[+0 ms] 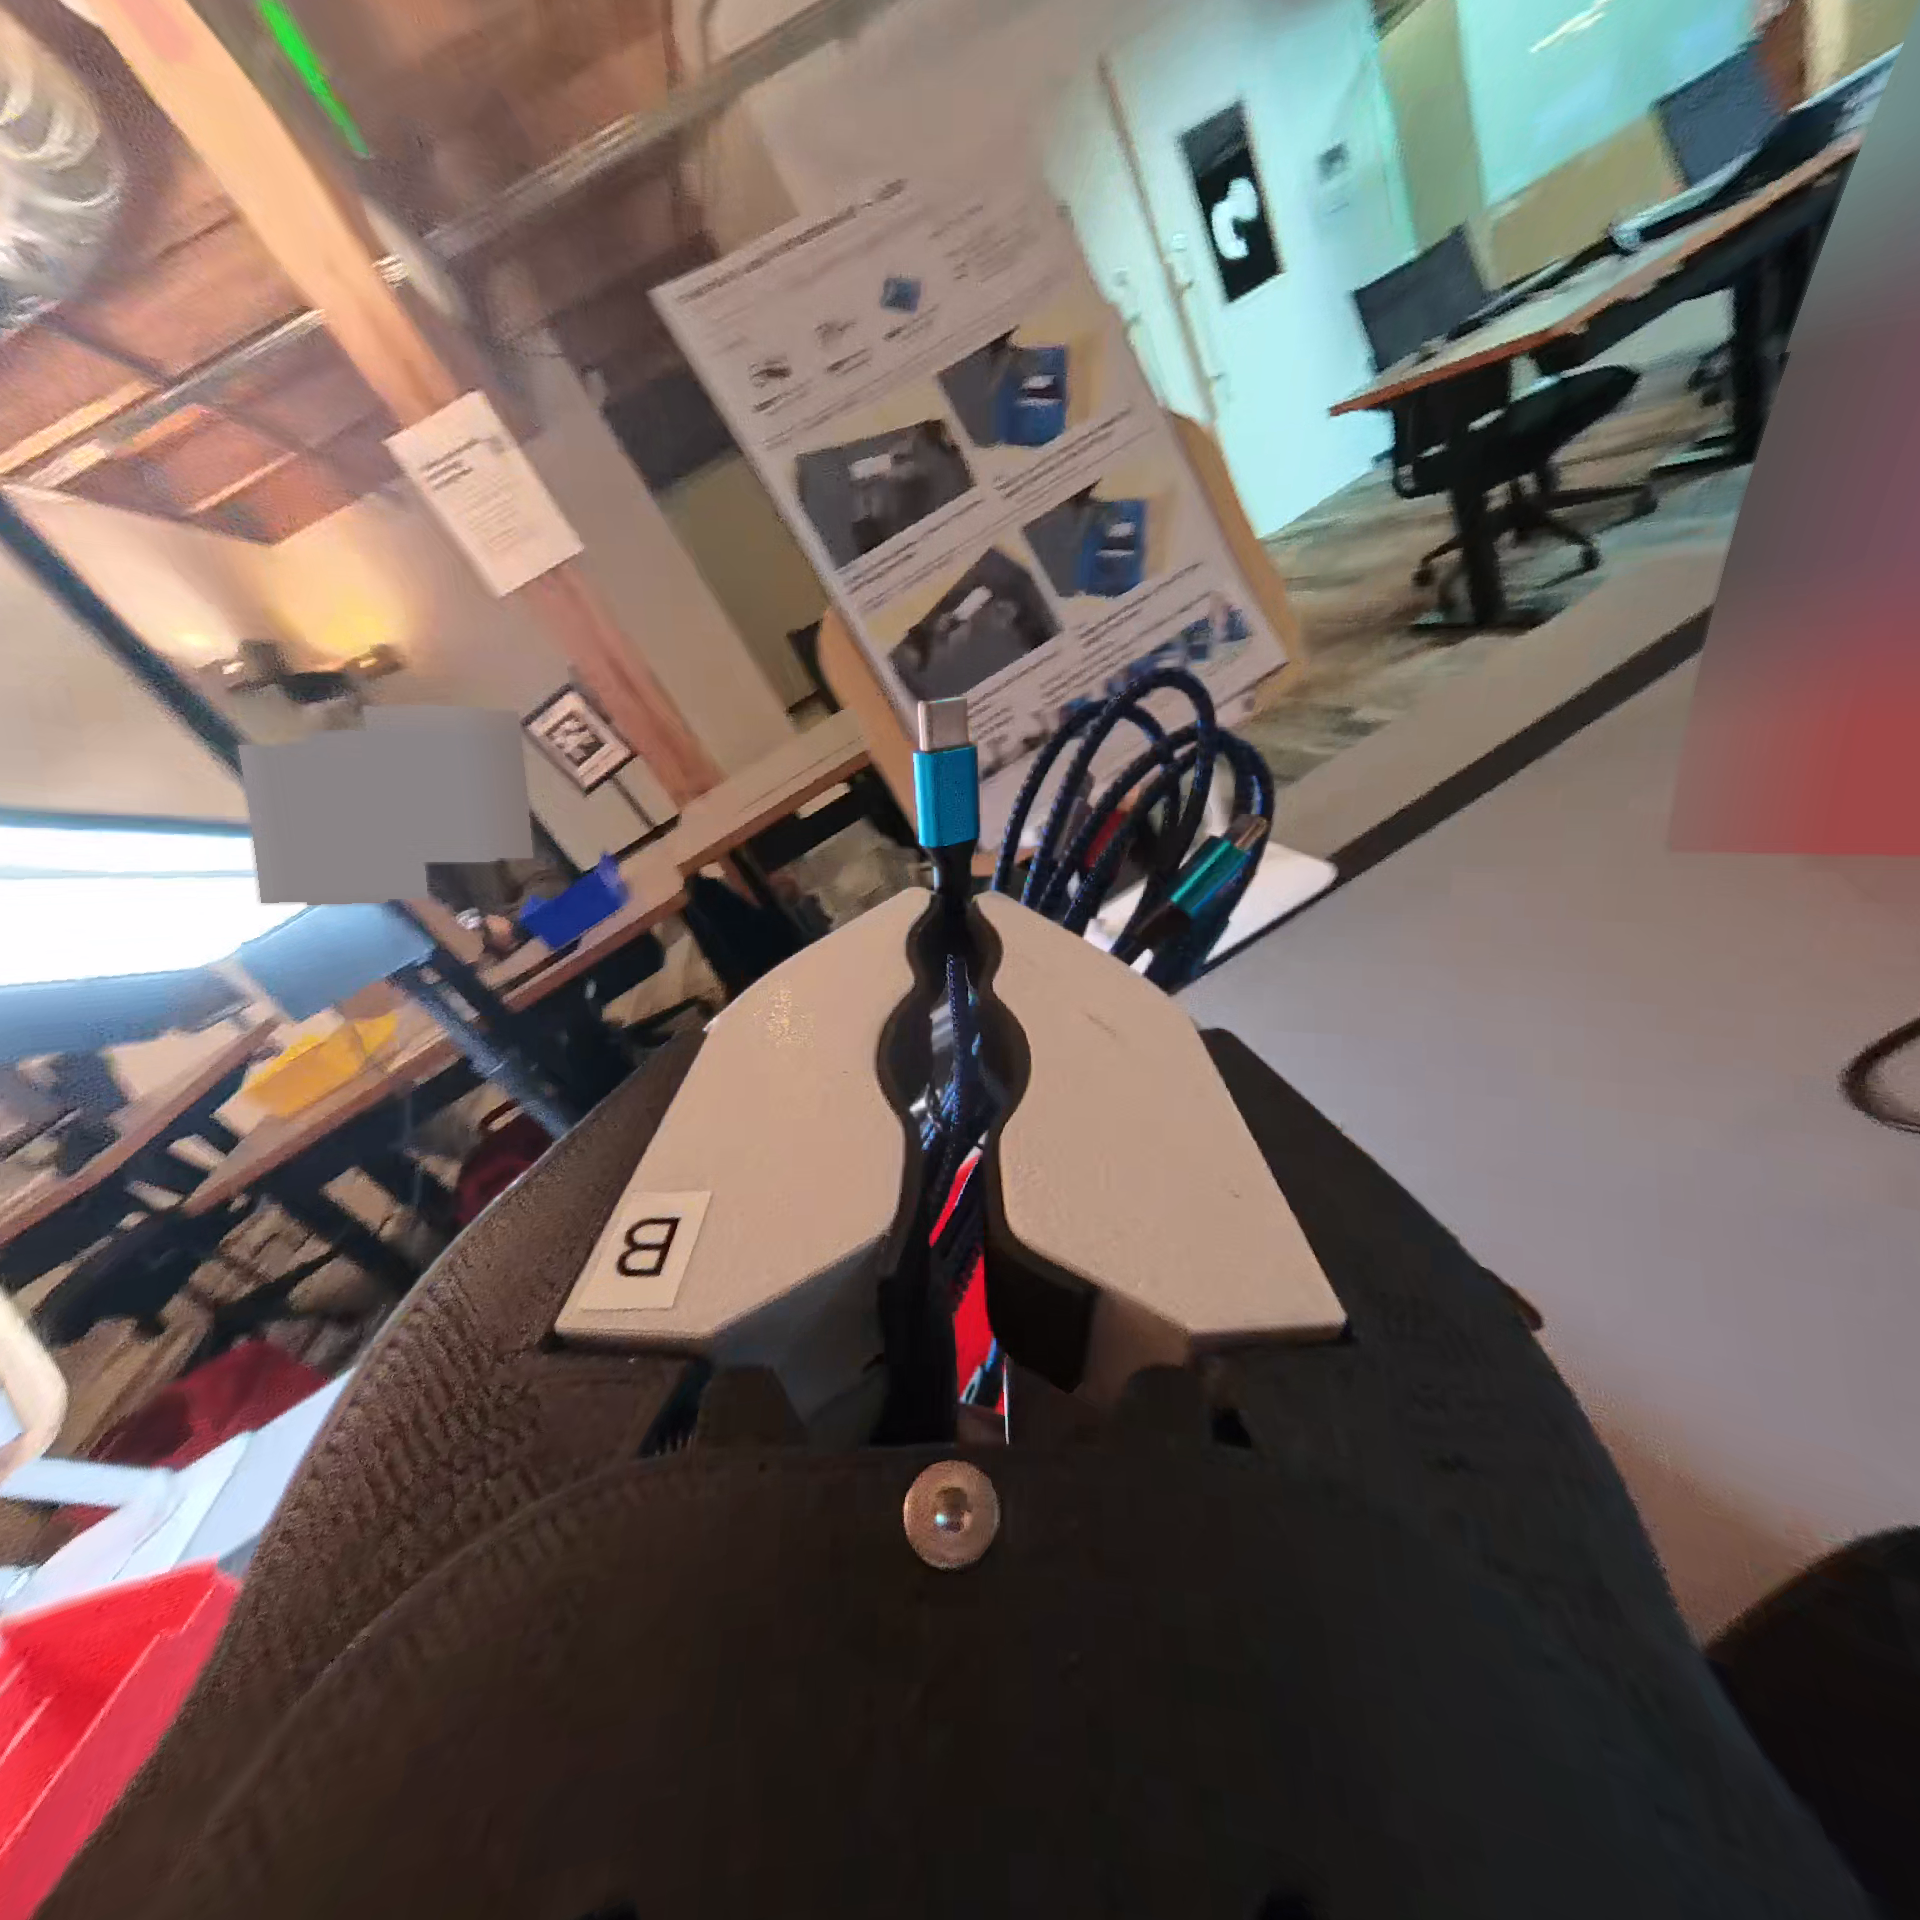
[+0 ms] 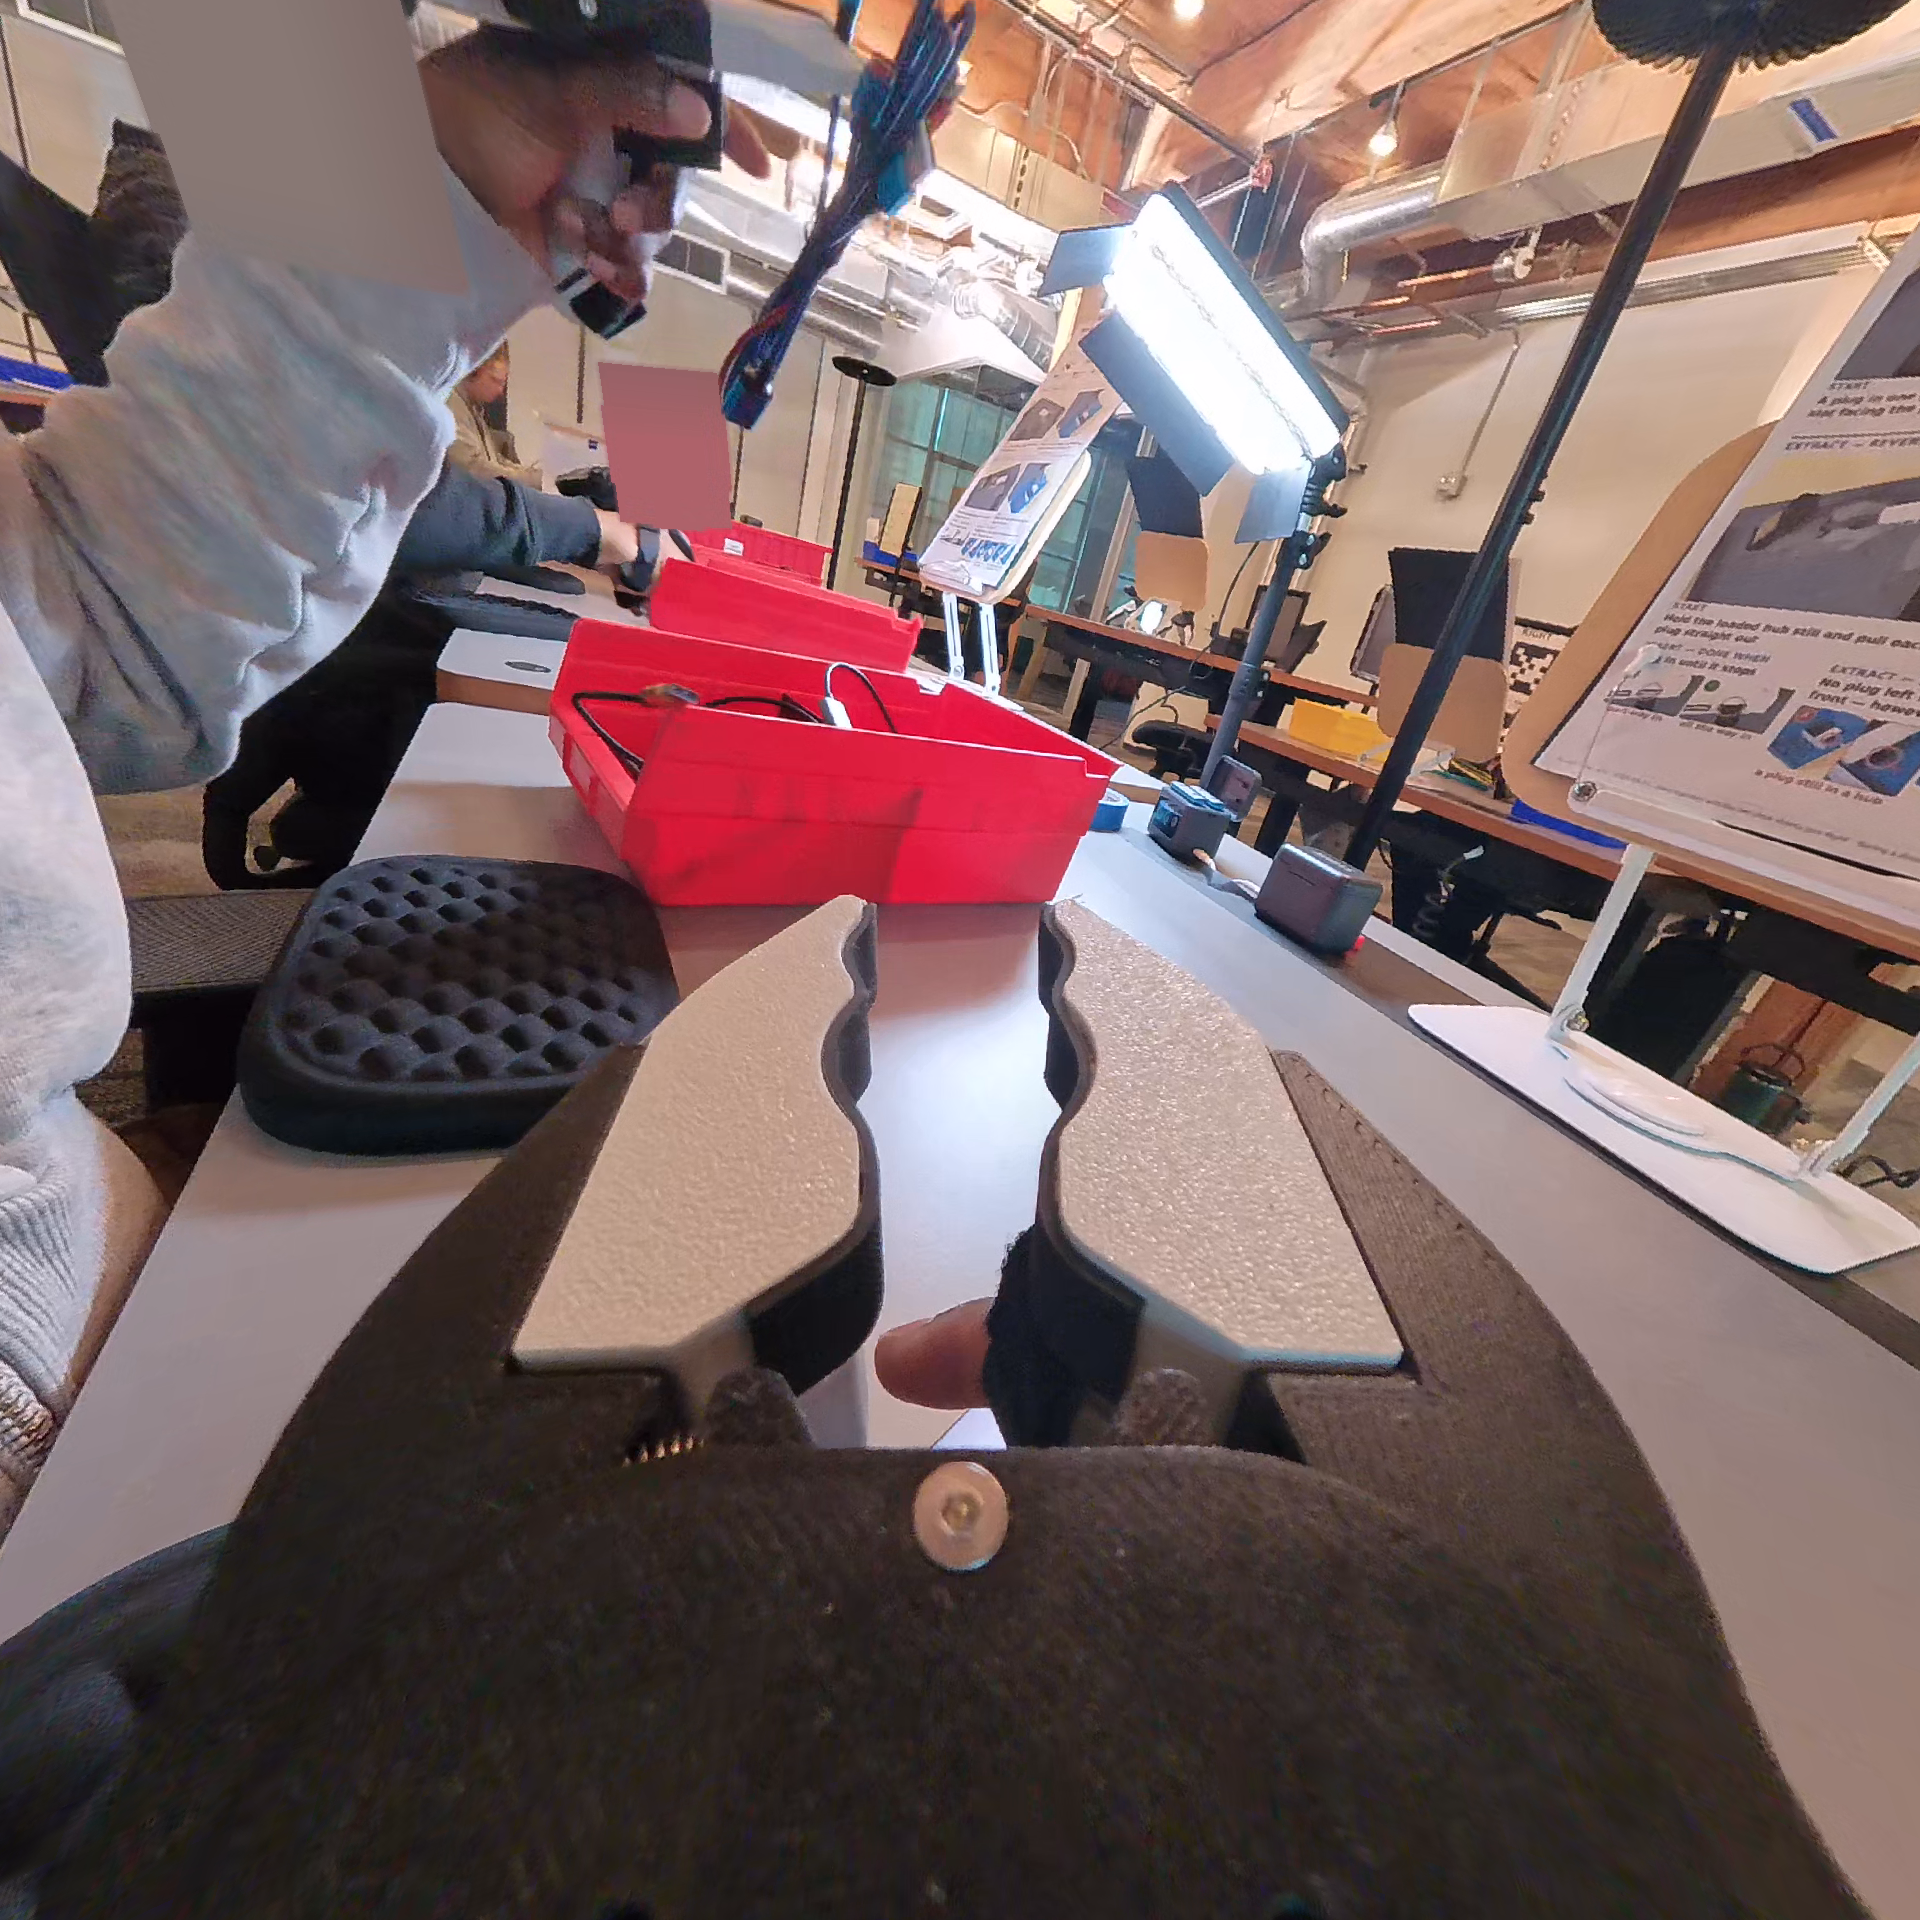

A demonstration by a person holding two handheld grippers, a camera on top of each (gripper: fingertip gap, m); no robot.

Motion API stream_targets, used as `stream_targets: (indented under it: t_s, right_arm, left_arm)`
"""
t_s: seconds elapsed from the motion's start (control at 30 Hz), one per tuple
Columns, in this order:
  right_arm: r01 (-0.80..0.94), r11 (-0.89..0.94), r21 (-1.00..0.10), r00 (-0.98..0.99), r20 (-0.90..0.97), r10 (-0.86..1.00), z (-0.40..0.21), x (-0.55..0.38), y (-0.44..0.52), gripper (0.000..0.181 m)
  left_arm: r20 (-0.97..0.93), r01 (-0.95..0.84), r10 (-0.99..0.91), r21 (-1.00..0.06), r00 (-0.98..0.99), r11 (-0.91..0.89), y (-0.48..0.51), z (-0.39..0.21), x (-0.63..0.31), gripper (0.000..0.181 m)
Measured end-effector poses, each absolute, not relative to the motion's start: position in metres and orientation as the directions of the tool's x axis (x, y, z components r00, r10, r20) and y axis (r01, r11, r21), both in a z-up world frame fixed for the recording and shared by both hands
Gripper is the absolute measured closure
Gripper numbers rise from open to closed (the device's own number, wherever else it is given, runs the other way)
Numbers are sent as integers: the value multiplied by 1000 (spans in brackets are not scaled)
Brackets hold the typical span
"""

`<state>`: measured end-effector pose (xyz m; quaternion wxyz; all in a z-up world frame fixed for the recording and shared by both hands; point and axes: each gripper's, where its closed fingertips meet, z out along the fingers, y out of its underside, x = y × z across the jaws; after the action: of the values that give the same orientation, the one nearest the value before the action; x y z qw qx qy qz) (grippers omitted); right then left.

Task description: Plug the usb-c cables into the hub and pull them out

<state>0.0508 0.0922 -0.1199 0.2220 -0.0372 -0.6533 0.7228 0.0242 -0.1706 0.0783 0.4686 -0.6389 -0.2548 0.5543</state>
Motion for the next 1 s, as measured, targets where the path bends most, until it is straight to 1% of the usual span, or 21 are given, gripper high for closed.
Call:
stream_targets:
  t_s: [0.1, 0.27, 0.47, 0.57, 0.67, 0.73, 0.83, 0.9, 1.0]
  right_arm:
    - [-273, -57, -960, -899, 234, 369, -118, 51, 93, 152]
    - [-270, -79, -960, -903, 224, 366, -115, 53, 95, 152]
    - [-262, -105, -959, -910, 209, 357, -111, 54, 97, 152]
    - [-260, -150, -954, -931, 206, 302, -101, 65, 97, 148]
    - [-321, -56, -945, -929, 303, 211, -98, 83, 89, 143]
    - [-382, 22, -924, -910, 380, 164, -95, 92, 83, 142]
    - [-454, 84, -887, -886, 459, 59, -89, 105, 71, 145]
    - [-509, 147, -848, -859, 512, -22, -94, 110, 59, 147]
    - [-589, 274, -760, -806, 575, -140, -116, 110, 43, 151]
  left_arm:
    - [-452, -225, 803, -892, 390, -393, -127, 75, 30, 178]
    - [-408, -216, 712, -912, 571, -349, -60, 38, 42, 178]
    - [-368, -129, 624, -910, 689, -395, -14, -27, 42, 179]
    - [-321, -59, 520, -887, 791, -458, 2, -64, 50, 179]
    - [-282, -12, 404, -831, 870, -555, 12, -100, 63, 178]
    - [-244, 9, 330, -793, 912, -610, 16, -120, 73, 178]
    - [-189, 15, 229, -739, 955, -674, 21, -141, 87, 178]
    - [-145, 16, 171, -716, 975, -698, 25, -151, 95, 179]
    - [-103, 11, 113, -690, 988, -724, 28, -160, 103, 178]
